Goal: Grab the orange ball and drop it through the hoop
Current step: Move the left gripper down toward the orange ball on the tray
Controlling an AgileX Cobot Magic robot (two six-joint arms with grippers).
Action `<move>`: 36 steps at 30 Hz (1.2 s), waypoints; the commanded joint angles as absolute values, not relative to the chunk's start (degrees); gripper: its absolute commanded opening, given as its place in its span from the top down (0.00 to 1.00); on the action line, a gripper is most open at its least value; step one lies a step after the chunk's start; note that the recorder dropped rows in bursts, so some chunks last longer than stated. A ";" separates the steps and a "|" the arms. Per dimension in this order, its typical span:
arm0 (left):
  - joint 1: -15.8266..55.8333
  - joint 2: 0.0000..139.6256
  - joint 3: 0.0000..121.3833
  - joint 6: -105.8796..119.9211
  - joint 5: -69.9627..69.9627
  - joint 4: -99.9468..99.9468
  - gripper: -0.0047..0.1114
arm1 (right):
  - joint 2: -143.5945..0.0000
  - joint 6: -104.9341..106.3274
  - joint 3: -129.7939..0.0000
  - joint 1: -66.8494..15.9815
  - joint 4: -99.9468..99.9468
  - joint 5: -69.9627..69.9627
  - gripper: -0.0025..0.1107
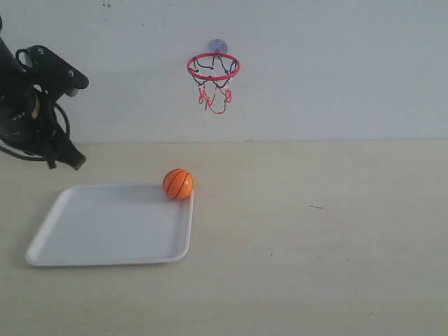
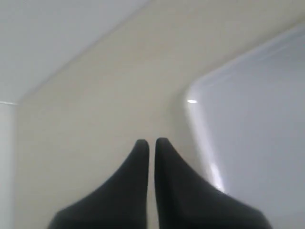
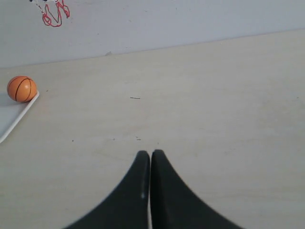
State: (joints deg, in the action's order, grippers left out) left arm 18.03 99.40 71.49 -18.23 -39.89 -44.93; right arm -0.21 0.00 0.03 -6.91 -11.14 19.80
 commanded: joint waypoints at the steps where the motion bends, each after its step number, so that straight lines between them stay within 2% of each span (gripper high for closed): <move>1: 17.56 101.25 80.33 12.58 -43.92 -9.97 0.92 | 0.00 0.00 0.00 -7.10 -10.97 19.17 0.98; 3: 17.56 103.56 85.78 18.95 -47.77 -2.60 0.92 | 0.00 0.00 0.00 -7.10 -10.97 19.17 0.98; 8: 17.79 110.40 96.28 19.65 -50.68 -1.98 0.92 | 0.00 0.00 0.00 -7.10 -10.97 19.17 0.98; 12: 17.79 117.77 103.95 22.09 -58.15 1.70 0.92 | 0.00 0.00 0.00 -7.10 -10.97 19.17 0.98; 18: 17.79 125.54 111.27 24.08 -55.57 6.71 0.91 | 0.00 0.00 0.00 -7.10 -10.97 19.17 0.98; 19: 17.79 125.78 111.67 24.08 -55.57 7.14 0.87 | 0.00 0.00 0.00 -7.10 -10.97 19.17 0.98; 21: 17.79 126.54 112.05 24.08 -55.18 10.09 0.73 | 0.00 0.00 0.00 -7.10 -10.97 19.17 0.98; 24: 17.79 127.84 112.05 24.08 -53.02 14.49 0.41 | 0.00 0.00 0.00 -7.10 -10.97 19.17 0.98; 26: 17.92 128.67 112.05 24.08 -51.07 15.02 0.27 | 0.00 0.00 0.00 -7.10 -10.97 19.17 0.98; 28: 18.03 129.26 112.05 24.08 -50.24 16.16 0.23 | 0.00 0.00 0.00 -7.10 -10.97 19.17 0.98; 36: 18.94 132.43 112.05 24.08 -47.49 17.81 0.23 | 0.00 0.00 0.00 -7.10 -10.97 19.17 0.98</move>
State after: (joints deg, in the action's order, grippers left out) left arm 18.26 131.46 111.78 23.84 -48.56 16.68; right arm -0.21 0.00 0.03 -6.91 -11.14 19.80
